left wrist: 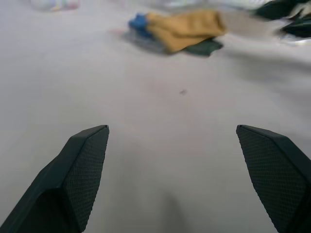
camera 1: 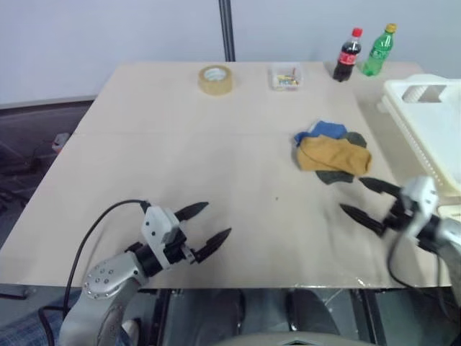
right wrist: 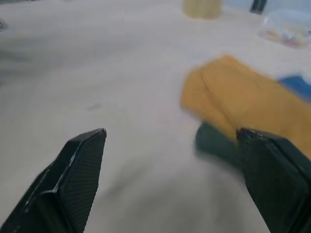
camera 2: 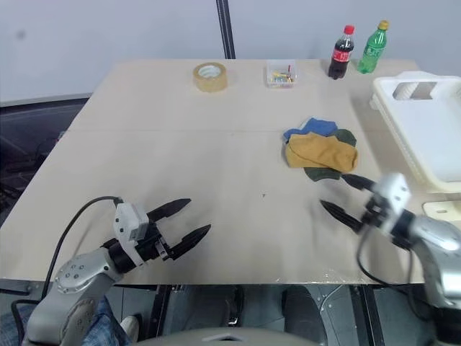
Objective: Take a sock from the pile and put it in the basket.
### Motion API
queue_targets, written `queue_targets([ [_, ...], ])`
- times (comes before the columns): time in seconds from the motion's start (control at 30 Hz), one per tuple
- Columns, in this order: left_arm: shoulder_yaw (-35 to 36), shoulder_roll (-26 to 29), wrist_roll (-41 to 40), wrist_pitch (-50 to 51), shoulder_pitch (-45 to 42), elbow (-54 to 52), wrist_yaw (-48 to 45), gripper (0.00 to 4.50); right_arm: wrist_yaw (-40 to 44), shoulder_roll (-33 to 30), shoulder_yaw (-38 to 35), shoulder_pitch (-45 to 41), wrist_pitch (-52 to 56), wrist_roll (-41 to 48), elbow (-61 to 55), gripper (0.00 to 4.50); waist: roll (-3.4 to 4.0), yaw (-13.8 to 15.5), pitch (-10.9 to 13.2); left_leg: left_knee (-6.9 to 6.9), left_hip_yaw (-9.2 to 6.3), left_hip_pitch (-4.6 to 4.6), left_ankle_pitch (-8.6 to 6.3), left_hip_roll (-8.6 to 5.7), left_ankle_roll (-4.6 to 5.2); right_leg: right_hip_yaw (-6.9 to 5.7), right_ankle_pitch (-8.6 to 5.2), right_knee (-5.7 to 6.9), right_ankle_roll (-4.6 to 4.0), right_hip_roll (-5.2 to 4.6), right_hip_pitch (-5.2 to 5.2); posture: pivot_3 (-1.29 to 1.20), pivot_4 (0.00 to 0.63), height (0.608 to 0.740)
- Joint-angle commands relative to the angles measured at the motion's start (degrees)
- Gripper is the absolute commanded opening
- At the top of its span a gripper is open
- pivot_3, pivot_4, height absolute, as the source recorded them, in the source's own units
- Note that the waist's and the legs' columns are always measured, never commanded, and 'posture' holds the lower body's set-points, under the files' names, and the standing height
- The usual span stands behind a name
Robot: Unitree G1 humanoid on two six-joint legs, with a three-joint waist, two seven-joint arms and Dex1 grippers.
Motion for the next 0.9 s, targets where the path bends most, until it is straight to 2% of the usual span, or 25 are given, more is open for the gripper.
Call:
queue_targets([
  [0.03,2.5,0.7,-4.8,-1.4,-0.4,-0.8,-3.7,4.5,-8.8,1.9,4.7,-6.8,3.6,-7.3,-0.9,4.44,-0.03,0.3,0.0,-0.01,-0.01,-0.01,0.0,-0.03,0.0,-0.03,0.0,0.0,0.0,0.01,0.0,0.0,0.15,0.738],
  [0.17,4.1,1.6,-9.1,-1.3,-0.7,-1.6,-7.5,4.5,-11.7,4.5,8.4,-15.1,5.9,-10.4,4.8,4.44,-0.06,0.6,0.0,-0.01,-0.1,-0.19,0.01,-0.17,-0.01,-0.12,0.01,-0.03,0.01,-0.04,-0.08,0.0,0.15,0.738],
  [0.3,4.7,1.7,-10.0,-1.9,-0.5,-1.5,-9.0,4.5,-12.5,5.6,10.0,-19.6,6.5,-12.2,10.9,4.44,-0.06,0.1,0.0,-0.05,-0.1,-0.18,0.0,-0.18,0.0,-0.12,0.01,-0.07,0.0,-0.05,-0.09,0.0,0.15,0.738],
  [0.6,4.5,1.2,-9.7,-3.2,1.2,-2.2,-8.8,4.5,-12.6,5.8,10.4,-23.7,6.7,-14.0,19.0,4.44,-0.04,-0.1,0.0,-0.09,-0.07,-0.12,0.0,-0.14,0.01,-0.07,0.01,0.04,0.0,0.0,-0.12,0.0,0.15,0.738],
  [0.7,4.5,1.2,-9.1,-3.8,1.3,-1.8,-8.1,4.5,-12.8,6.0,10.6,-24.4,6.5,-14.4,20.6,3.67,-0.04,-0.1,0.1,-0.09,-0.06,-0.12,0.0,-0.15,0.01,-0.06,0.01,0.03,0.0,0.0,-0.12,0.0,0.15,0.738],
  [0.83,4.6,1.2,-8.4,-4.5,1.1,-1.2,-7.9,4.5,-13.3,6.3,9.9,-25.0,6.3,-14.2,21.5,1.71,-0.04,-0.1,0.0,-0.09,-0.07,-0.11,0.0,-0.15,0.01,-0.08,0.01,0.04,0.0,0.01,-0.12,0.0,0.15,0.738],
  [0.87,4.5,1.2,-8.3,-4.6,1.0,-1.1,-7.8,4.5,-13.3,6.3,10.0,-25.0,6.1,-14.3,21.5,1.49,-0.04,-0.1,0.0,-0.09,-0.07,-0.11,0.0,-0.15,0.01,-0.08,0.01,0.04,0.0,0.01,-0.12,0.0,0.15,0.738],
  [0.9,4.4,1.1,-8.2,-4.8,1.0,-1.0,-7.8,4.5,-13.2,6.2,10.1,-24.9,5.9,-14.5,21.5,0.94,-0.04,-0.1,0.1,-0.09,-0.07,-0.12,0.0,-0.15,0.01,-0.08,0.01,0.04,0.0,0.01,-0.12,0.0,0.15,0.738],
])
